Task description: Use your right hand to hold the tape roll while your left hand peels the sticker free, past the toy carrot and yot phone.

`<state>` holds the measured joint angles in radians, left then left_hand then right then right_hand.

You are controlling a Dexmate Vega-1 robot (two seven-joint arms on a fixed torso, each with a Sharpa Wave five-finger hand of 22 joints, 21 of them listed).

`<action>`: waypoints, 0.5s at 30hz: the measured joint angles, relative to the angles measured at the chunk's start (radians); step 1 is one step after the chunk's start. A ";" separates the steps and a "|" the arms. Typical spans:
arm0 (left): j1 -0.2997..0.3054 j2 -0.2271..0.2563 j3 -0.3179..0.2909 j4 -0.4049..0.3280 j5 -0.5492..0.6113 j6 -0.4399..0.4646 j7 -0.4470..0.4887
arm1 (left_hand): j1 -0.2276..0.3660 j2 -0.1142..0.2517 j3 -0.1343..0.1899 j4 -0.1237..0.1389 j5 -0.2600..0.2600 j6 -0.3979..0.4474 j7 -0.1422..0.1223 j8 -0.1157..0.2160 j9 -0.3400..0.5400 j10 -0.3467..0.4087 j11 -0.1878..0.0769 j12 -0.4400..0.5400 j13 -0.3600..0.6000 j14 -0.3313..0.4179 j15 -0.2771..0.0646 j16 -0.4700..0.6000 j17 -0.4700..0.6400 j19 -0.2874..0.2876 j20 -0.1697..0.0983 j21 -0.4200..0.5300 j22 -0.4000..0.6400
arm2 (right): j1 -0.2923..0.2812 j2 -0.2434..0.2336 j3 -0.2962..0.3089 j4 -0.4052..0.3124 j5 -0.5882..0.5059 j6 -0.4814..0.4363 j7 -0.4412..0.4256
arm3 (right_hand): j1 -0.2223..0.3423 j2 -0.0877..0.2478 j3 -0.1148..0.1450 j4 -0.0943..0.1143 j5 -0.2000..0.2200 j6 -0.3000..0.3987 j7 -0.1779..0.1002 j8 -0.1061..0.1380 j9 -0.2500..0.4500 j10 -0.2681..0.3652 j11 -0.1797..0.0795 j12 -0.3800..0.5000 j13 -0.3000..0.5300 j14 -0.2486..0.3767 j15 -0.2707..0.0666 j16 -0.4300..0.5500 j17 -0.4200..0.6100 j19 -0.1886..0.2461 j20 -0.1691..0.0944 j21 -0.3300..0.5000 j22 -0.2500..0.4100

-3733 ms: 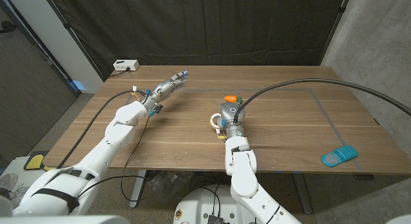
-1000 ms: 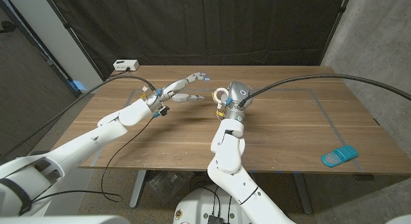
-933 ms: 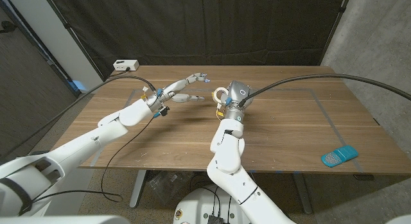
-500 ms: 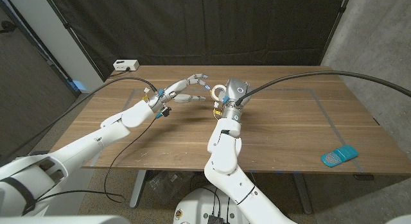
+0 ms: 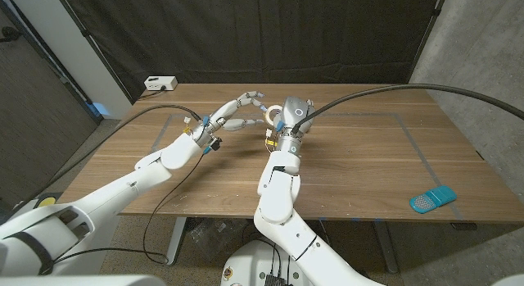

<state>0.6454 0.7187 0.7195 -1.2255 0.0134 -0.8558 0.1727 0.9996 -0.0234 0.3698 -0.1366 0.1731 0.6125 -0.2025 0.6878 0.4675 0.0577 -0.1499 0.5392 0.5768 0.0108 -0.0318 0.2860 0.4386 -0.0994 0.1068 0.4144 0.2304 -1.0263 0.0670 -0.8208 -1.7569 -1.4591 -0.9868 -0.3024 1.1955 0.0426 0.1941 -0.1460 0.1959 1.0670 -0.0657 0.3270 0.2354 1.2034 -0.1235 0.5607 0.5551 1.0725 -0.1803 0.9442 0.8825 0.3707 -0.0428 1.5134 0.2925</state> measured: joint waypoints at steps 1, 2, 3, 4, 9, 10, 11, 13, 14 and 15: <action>0.002 -0.003 -0.001 0.001 0.000 -0.003 0.010 | 0.000 0.000 -0.003 0.003 0.000 0.015 0.000 0.007 -0.002 0.010 0.000 0.006 0.003 0.004 0.000 0.000 0.003 0.001 -0.001 0.002 0.000 | 0.003 0.002 -0.002 0.006 -0.004 -0.001 0.000 | 0.000 0.000 0.000 0.000 0.000 0.000 0.000 0.000 0.000 0.000 0.000 -0.003 0.000 0.000 0.000 0.000 0.003 0.000 0.000 0.004 -0.003; 0.003 -0.004 -0.002 0.002 0.000 -0.004 0.015 | 0.000 0.000 -0.004 0.004 0.000 0.028 0.001 0.013 -0.006 0.014 -0.004 0.011 0.005 0.005 0.001 0.000 0.004 0.002 -0.002 0.004 0.000 | 0.004 0.002 -0.003 0.007 -0.005 -0.002 0.000 | 0.001 -0.001 0.000 0.000 0.000 0.000 0.000 0.000 0.000 0.000 0.000 -0.004 0.000 -0.002 -0.002 0.000 0.005 0.000 0.000 0.004 -0.005; 0.005 -0.007 -0.003 0.004 0.000 -0.007 0.024 | 0.000 0.000 -0.004 0.004 0.000 0.038 0.003 0.016 -0.008 0.017 -0.007 0.014 0.005 0.009 -0.002 0.000 0.008 0.009 -0.002 0.008 0.000 | 0.007 0.004 -0.004 0.012 -0.010 -0.003 0.000 | 0.001 -0.001 0.000 0.000 0.000 0.001 0.001 0.000 0.000 0.000 0.000 -0.004 0.001 -0.002 -0.001 0.000 0.005 0.000 0.000 0.004 -0.008; 0.006 -0.008 -0.003 0.004 0.000 -0.007 0.025 | 0.000 0.000 -0.004 0.004 0.000 0.046 0.008 0.020 -0.011 0.022 -0.004 0.014 0.005 0.011 -0.004 0.000 0.009 0.010 -0.003 0.008 0.000 | 0.009 0.005 -0.006 0.017 -0.012 -0.004 0.001 | 0.001 -0.001 0.000 0.000 0.000 0.001 0.001 -0.002 0.000 0.000 0.000 -0.004 0.004 -0.002 -0.001 0.000 0.005 0.000 0.000 0.004 -0.009; 0.009 -0.018 -0.004 0.014 -0.003 -0.015 0.047 | 0.008 0.008 -0.004 0.004 0.000 0.086 0.024 0.034 -0.024 0.033 -0.007 0.027 0.010 0.021 -0.004 0.000 0.018 0.014 -0.003 0.011 0.000 | 0.017 0.010 -0.010 0.031 -0.018 -0.006 0.002 | 0.001 -0.001 0.000 0.000 -0.001 0.001 0.001 -0.004 0.000 0.000 0.000 -0.004 0.003 -0.002 -0.001 0.007 0.005 -0.004 -0.004 0.004 -0.014; 0.009 -0.019 -0.004 0.016 -0.004 -0.017 0.050 | 0.008 0.008 -0.004 0.004 0.000 0.092 0.027 0.034 -0.027 0.036 -0.004 0.027 0.012 0.021 -0.004 0.000 0.018 0.016 -0.005 0.011 0.000 | 0.019 0.012 -0.010 0.035 -0.019 -0.007 0.002 | 0.001 -0.001 0.000 0.000 -0.001 0.001 0.001 -0.005 0.000 0.000 0.000 -0.004 0.002 -0.002 -0.001 0.007 0.005 -0.004 -0.004 0.009 -0.014; 0.009 -0.019 -0.004 0.016 -0.005 -0.017 0.050 | 0.013 0.013 -0.004 0.004 0.000 0.098 0.028 0.038 -0.027 0.037 -0.006 0.027 0.014 0.021 -0.004 0.000 0.018 0.017 -0.007 0.011 0.000 | 0.021 0.012 -0.010 0.036 -0.019 -0.007 0.002 | 0.001 -0.001 0.000 0.000 -0.001 0.001 0.001 -0.005 0.000 0.000 0.000 -0.004 0.001 -0.002 -0.001 0.007 0.005 -0.004 -0.004 0.011 -0.014; 0.009 -0.024 -0.004 0.023 -0.006 -0.021 0.055 | 0.014 0.014 -0.006 0.003 0.000 0.101 0.028 0.042 -0.031 0.037 -0.006 0.034 0.014 0.021 -0.004 0.000 0.022 0.017 -0.007 0.018 0.000 | 0.023 0.014 -0.011 0.043 -0.019 -0.007 0.001 | 0.001 -0.001 0.000 0.000 -0.001 0.001 0.001 -0.005 0.000 0.000 0.000 -0.010 0.000 -0.002 -0.001 0.007 0.005 -0.004 -0.004 0.011 -0.018; 0.009 -0.025 -0.004 0.025 -0.007 -0.022 0.056 | 0.014 0.014 -0.007 0.001 0.000 0.104 0.031 0.042 -0.035 0.038 -0.006 0.034 0.014 0.021 -0.004 0.000 0.023 0.018 -0.006 0.019 0.000 | 0.025 0.015 -0.011 0.046 -0.019 -0.006 0.000 | 0.001 -0.001 0.000 0.000 -0.001 0.001 0.001 -0.008 0.000 0.001 -0.001 -0.010 0.001 -0.002 -0.001 0.007 0.005 -0.004 -0.004 0.011 -0.019; 0.009 -0.026 -0.004 0.026 -0.008 -0.022 0.057 | 0.018 0.018 -0.008 0.000 0.000 0.110 0.037 0.042 -0.039 0.041 -0.009 0.038 0.014 0.021 -0.004 0.000 0.023 0.022 -0.004 0.019 0.000 | 0.025 0.016 -0.011 0.046 -0.019 -0.006 0.000 | 0.001 -0.001 0.000 0.000 -0.001 0.001 0.001 -0.008 0.000 0.002 -0.002 -0.010 0.001 -0.002 -0.001 0.007 0.005 -0.004 -0.004 0.011 -0.019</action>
<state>0.6546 0.6930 0.7159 -1.1992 0.0058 -0.8783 0.2302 1.0172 -0.0058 0.3614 -0.1366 0.1732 0.7223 -0.1656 0.7297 0.4289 0.0986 -0.1591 0.5774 0.5912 0.0321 -0.0355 0.2861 0.4617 -0.0779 0.1028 0.4334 0.2303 -1.0014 0.0826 -0.8322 -1.7105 -1.4778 -0.9931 -0.3027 1.1968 0.0413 0.1941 -0.1460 0.1952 1.0683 -0.0642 0.3194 0.2355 1.2053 -0.1253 0.5509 0.5559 1.0703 -0.1816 0.9511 0.8871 0.3670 -0.0464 1.5249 0.2737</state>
